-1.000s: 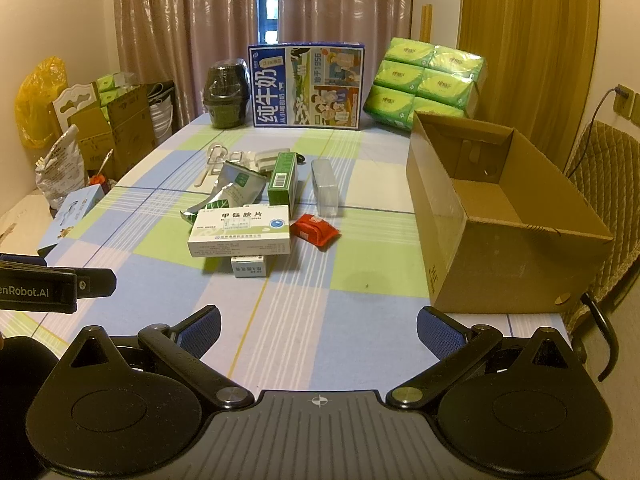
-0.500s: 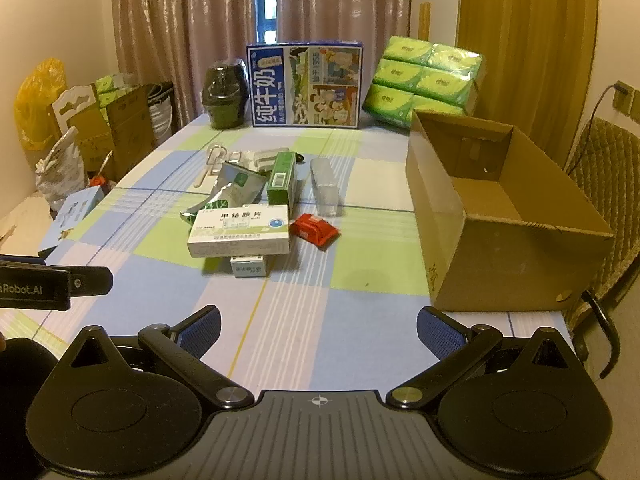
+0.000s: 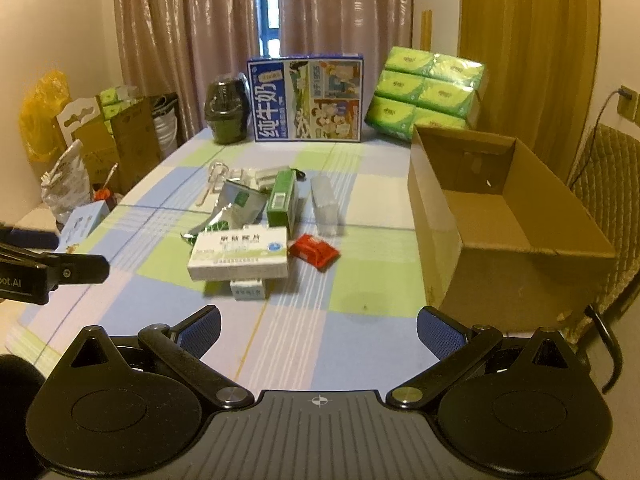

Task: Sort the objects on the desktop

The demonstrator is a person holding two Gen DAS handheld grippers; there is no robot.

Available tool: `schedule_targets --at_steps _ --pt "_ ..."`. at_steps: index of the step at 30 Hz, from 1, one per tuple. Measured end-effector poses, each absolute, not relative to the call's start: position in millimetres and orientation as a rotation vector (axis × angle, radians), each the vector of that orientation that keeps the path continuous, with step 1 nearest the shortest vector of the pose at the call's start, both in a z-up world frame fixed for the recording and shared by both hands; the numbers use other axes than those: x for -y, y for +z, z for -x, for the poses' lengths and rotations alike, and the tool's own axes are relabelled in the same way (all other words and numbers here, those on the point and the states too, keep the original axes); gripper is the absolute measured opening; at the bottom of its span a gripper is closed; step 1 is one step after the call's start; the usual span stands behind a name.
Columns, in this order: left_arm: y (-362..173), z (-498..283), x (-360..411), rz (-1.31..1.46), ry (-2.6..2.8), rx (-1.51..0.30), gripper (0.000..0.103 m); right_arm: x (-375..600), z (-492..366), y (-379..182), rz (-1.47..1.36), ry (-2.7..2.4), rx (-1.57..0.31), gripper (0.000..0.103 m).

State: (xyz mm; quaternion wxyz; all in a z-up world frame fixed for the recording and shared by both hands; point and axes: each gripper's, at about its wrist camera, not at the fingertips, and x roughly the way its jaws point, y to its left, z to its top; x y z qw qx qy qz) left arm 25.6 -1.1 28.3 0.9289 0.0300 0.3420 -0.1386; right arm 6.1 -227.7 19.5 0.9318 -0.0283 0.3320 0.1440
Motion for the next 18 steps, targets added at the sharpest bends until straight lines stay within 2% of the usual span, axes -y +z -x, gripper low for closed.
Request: schedule_targets --at_steps 7,18 --pt "26 -62 11 -0.229 -0.407 -0.684 0.102 220 -26 18 0.073 0.334 -0.696 0.101" --pt "-23 -126 12 -0.419 -0.631 -0.733 0.102 201 -78 -20 0.103 0.398 -0.744 0.101"
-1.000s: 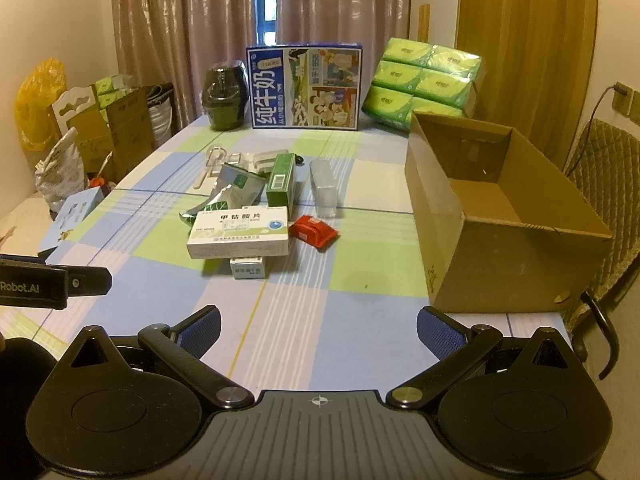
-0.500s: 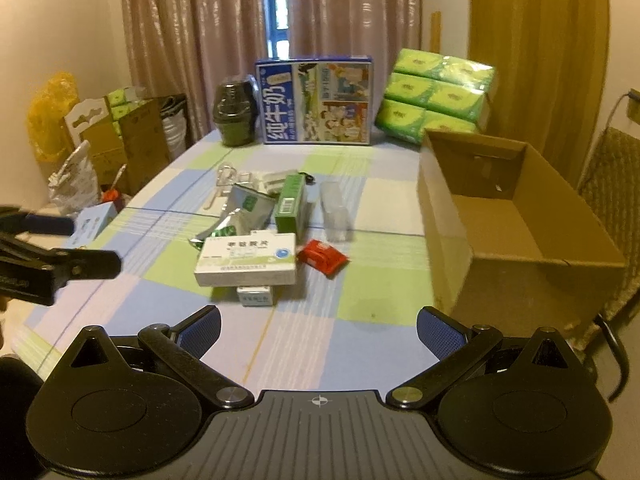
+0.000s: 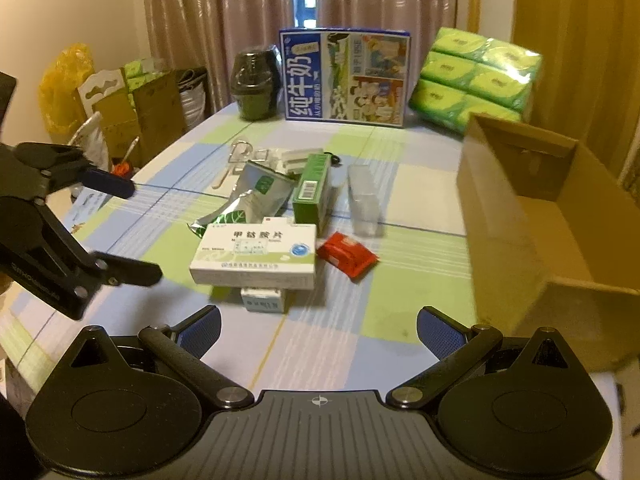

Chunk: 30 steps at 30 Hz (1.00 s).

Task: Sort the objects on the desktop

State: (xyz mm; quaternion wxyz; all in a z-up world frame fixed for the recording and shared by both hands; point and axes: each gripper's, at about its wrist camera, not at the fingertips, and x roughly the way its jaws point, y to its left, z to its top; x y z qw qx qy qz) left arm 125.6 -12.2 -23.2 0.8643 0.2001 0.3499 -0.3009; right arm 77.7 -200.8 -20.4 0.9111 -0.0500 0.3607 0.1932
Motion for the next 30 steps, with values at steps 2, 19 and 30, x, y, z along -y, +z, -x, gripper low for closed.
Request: schedule_targets --at_steps 2,19,30 --pt "-30 -139 13 -0.454 -0.668 -0.733 0.102 196 -90 -28 0.126 0.419 -0.754 0.101" --pt "-72 -205 53 -0.711 -0.939 -0.819 0.092 173 -144 -80 0.239 0.616 -0.846 0.091" --pt "-84 -217 58 -0.745 -0.983 -0.854 0.07 161 -152 -92 0.261 0.637 -0.861 0.086"
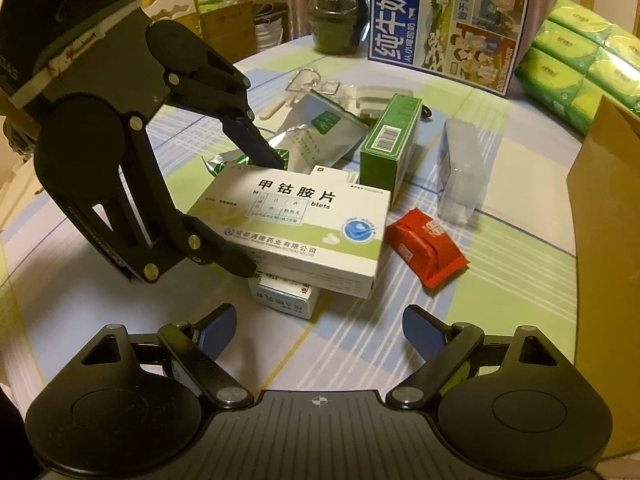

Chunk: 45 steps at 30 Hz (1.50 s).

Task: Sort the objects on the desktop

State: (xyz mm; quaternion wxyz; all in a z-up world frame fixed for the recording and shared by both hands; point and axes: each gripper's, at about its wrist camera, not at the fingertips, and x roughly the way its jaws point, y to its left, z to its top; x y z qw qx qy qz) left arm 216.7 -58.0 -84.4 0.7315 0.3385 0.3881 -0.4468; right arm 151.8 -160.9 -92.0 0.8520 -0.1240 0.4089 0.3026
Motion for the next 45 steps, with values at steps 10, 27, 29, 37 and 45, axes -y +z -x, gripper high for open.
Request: schedule_targets --at_steps 10,27,29,37,45 --pt "-66 -215 31 -0.721 -0.927 -0.808 0.069 139 -162 -100 0.257 0.634 -0.875 0.074" --pt "-70 -188 13 -0.504 -0.725 -0.863 0.069 178 -127 -92 0.246 0.467 -0.953 0.036" --pt "-73 -176 20 -0.497 -0.676 -0.866 0.069 186 -114 -90 0.238 0.445 -0.972 0.036" --pt "-93 -139 41 -0.358 -0.587 -0.892 0.069 192 -95 -89 0.219 0.444 -0.948 0.051" --pt "-101 -141 44 -0.341 -0.558 -0.849 0.069 191 -109 -97 0.194 0.45 -0.922 0.054"
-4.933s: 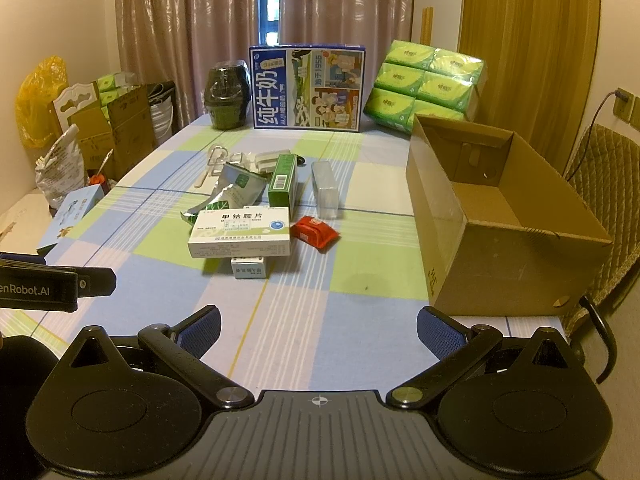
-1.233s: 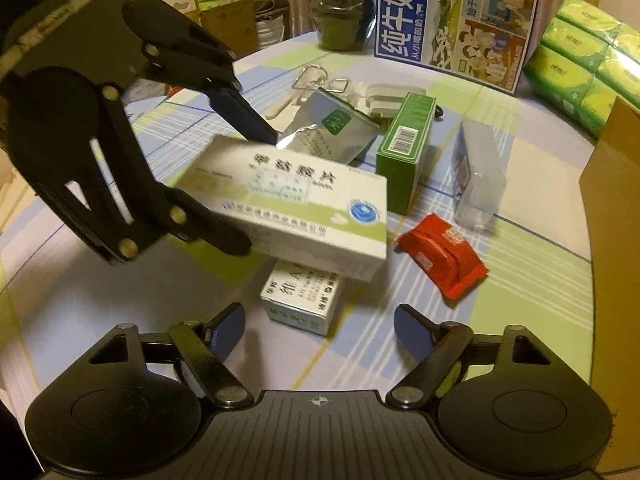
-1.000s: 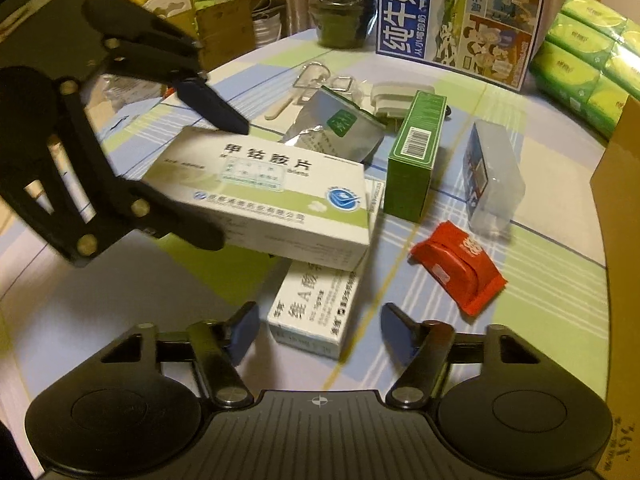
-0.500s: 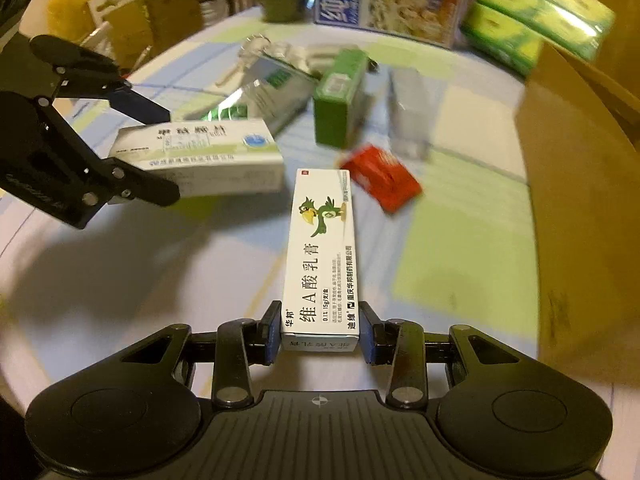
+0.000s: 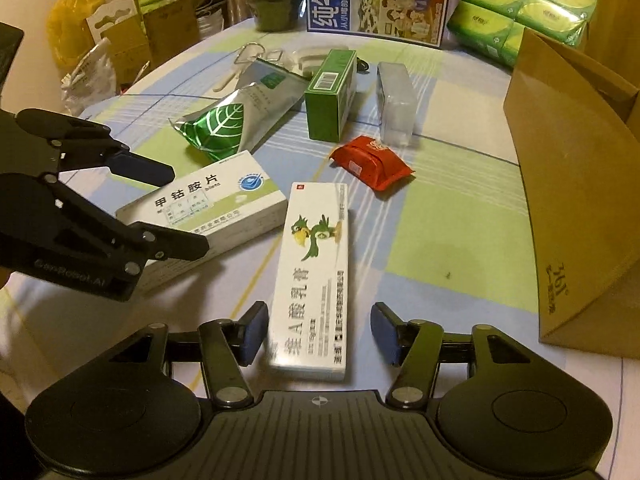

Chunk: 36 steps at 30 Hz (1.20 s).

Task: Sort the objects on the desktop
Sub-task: 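Carry both held medicine boxes up and over to the cardboard box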

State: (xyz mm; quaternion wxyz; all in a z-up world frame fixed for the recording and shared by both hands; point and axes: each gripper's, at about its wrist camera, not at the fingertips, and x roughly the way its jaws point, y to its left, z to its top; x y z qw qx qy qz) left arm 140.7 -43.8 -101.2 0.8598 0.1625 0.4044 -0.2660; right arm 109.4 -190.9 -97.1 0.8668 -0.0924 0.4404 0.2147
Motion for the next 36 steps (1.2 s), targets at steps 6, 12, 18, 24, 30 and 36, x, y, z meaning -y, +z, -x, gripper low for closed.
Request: schedule_targets --at_steps 6,12,18,24,30,36 --pt "-106 -142 43 -0.357 -0.568 -0.834 0.07 185 -118 -99 0.21 0.425 -0.858 0.054" --pt "-109 -144 41 -0.337 -0.57 -0.833 0.072 179 -124 -101 0.19 0.438 -0.876 0.054" --pt "-109 -145 42 -0.342 -0.569 -0.827 0.072 177 -121 -101 0.212 0.437 -0.875 0.036" --pt "-112 -146 45 -0.349 -0.557 -0.842 0.071 179 -116 -99 0.213 0.429 -0.862 0.036" --pt "-112 -147 46 -0.347 -0.547 -0.85 0.069 186 -116 -93 0.168 0.404 -0.846 0.036" --pt "-98 -140 47 -0.329 -0.53 -0.793 0.067 193 -114 -82 0.132 0.376 -0.798 0.035"
